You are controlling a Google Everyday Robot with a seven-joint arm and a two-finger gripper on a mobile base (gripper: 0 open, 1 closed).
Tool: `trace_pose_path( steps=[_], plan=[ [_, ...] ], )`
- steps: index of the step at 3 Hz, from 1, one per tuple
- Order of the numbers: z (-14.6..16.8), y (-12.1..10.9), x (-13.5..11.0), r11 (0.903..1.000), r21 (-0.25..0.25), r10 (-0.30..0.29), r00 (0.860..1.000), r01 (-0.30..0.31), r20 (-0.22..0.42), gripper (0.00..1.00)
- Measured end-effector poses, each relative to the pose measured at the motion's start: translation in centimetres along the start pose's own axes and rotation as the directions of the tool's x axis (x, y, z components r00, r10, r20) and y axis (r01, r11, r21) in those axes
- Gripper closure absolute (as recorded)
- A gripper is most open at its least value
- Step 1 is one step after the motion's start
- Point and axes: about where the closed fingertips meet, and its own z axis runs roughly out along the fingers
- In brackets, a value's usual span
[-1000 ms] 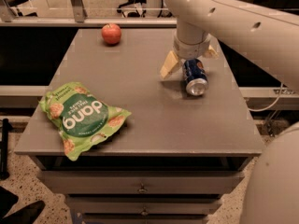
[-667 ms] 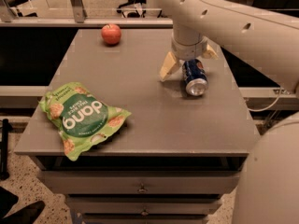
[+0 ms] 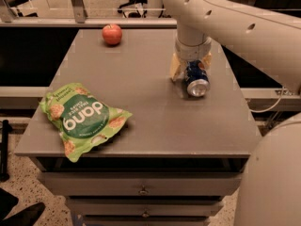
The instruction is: Place pepsi can upright
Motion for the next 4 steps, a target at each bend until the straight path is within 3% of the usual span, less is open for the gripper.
trace_pose_path(
  steps=[2, 3, 4],
  plan=[
    [-0.2, -0.1, 0.0, 1.0, -0.003, 0.002, 1.0, -0.002, 0.002, 0.83],
    [-1.7, 0.4, -1.8, 0.9901, -0.133, -0.028, 0.99, 0.047, 0.139, 1.0],
    [-2.8, 0.4, -5.4, 0.9213, -0.363, 0.017, 0.919, 0.139, 0.393, 1.0]
  ],
)
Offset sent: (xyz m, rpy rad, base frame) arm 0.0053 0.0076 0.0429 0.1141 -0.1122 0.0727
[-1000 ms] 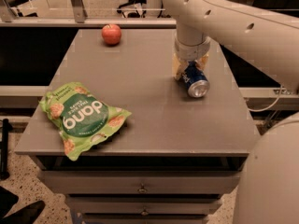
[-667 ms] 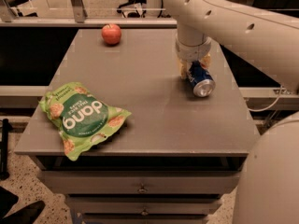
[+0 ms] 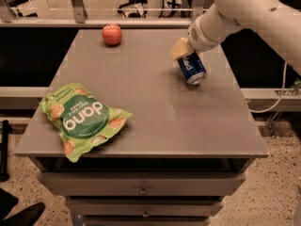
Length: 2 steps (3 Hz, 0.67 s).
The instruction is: Place pepsi can upright
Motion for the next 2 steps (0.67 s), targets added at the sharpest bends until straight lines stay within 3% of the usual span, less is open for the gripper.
trace_pose_path(
  steps=[1, 2],
  plan=[
    [-0.7, 0.5, -3.2, 0.9838, -0.178, 0.017, 0.978, 0.021, 0.21, 1.0],
    [-3.2, 0.8, -5.8, 0.9309, -0.338, 0.021, 0.903, 0.139, 0.429, 1.0]
  ],
)
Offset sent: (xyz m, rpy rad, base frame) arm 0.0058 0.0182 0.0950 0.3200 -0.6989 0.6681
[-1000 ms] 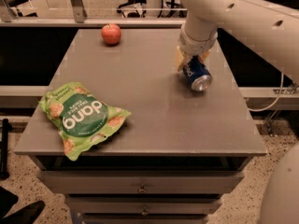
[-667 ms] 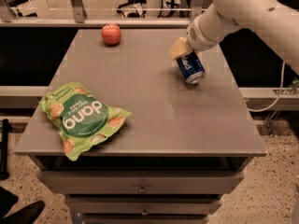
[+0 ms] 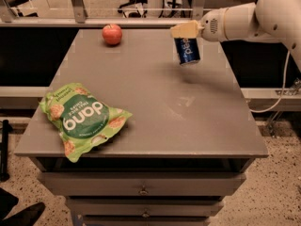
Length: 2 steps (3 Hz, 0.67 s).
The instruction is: Place pepsi can upright
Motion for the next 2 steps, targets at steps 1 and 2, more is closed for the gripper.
trace_pose_path(
  steps=[1, 2],
  plan=[
    [-2.05, 1.1, 0.14, 0.9875, -0.065, -0.141, 0.989, 0.144, 0.039, 1.0],
    [-2.13, 1.63, 0.04, 0.965, -0.08, -0.246, 0.968, 0.25, 0.056, 1.0]
  ],
)
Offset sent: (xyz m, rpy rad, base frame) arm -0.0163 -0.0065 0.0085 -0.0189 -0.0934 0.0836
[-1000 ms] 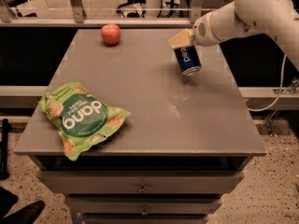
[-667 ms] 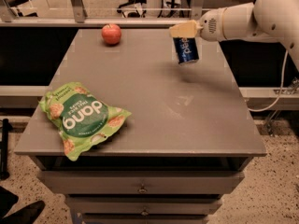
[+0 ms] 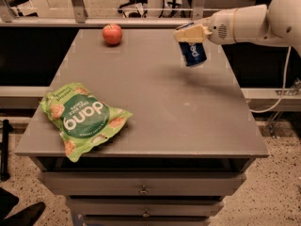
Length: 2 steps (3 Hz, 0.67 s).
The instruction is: Place pepsi can upright
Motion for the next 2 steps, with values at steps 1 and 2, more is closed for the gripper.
trace_pose_path(
  steps=[1, 2],
  plan=[
    [-0.2, 1.3, -0.9, 0.9969, -0.045, -0.064, 0.997, 0.065, 0.031, 1.0],
    [-1.9, 3.4, -2.3, 0.9766, -0.094, -0.187, 0.979, 0.194, 0.08, 1.0]
  ],
)
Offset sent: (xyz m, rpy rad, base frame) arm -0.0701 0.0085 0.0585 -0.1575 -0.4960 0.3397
